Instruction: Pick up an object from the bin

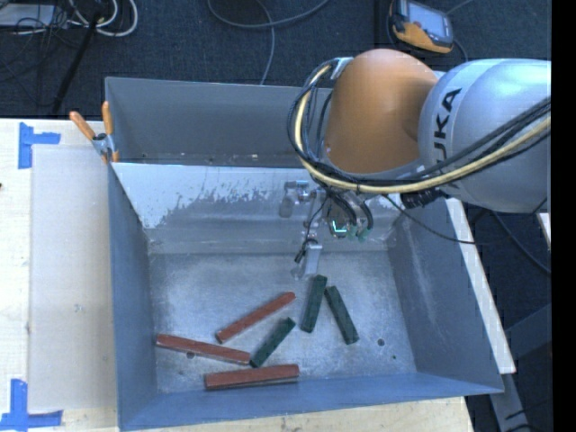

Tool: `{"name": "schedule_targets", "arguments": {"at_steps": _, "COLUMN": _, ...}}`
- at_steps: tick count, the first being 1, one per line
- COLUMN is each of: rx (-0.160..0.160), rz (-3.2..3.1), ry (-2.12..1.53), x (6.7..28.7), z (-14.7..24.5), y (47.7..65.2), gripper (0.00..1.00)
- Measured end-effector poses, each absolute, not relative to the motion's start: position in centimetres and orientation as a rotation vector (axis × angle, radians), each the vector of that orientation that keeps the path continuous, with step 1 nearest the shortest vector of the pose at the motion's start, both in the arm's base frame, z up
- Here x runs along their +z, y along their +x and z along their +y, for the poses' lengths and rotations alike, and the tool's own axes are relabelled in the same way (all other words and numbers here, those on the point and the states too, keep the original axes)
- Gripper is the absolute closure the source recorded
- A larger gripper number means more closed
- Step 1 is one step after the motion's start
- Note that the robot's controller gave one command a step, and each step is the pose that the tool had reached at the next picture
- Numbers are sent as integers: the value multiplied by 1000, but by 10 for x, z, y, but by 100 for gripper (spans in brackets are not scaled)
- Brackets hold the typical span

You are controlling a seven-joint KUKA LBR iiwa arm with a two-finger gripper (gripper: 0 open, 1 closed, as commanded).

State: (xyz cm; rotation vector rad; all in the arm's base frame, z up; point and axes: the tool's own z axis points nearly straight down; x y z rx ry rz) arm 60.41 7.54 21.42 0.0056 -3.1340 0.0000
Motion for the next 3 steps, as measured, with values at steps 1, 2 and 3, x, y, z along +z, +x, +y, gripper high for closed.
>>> {"name": "schedule_targets", "arguments": {"at_steps": 1, "rx": -3, "rz": -3062, "ry": 678, "x": 152, "z": 107, "y": 604, "gripper": 0}}
{"name": "schedule_targets", "arguments": {"at_steps": 2, "rx": 0, "rz": -2963, "ry": 1043, "x": 203, "z": 97, "y": 550, "gripper": 0}}
{"name": "schedule_targets", "arguments": {"at_steps": 3, "rx": -3, "rz": -2683, "ry": 1624, "x": 68, "z": 104, "y": 576, "gripper": 0}}
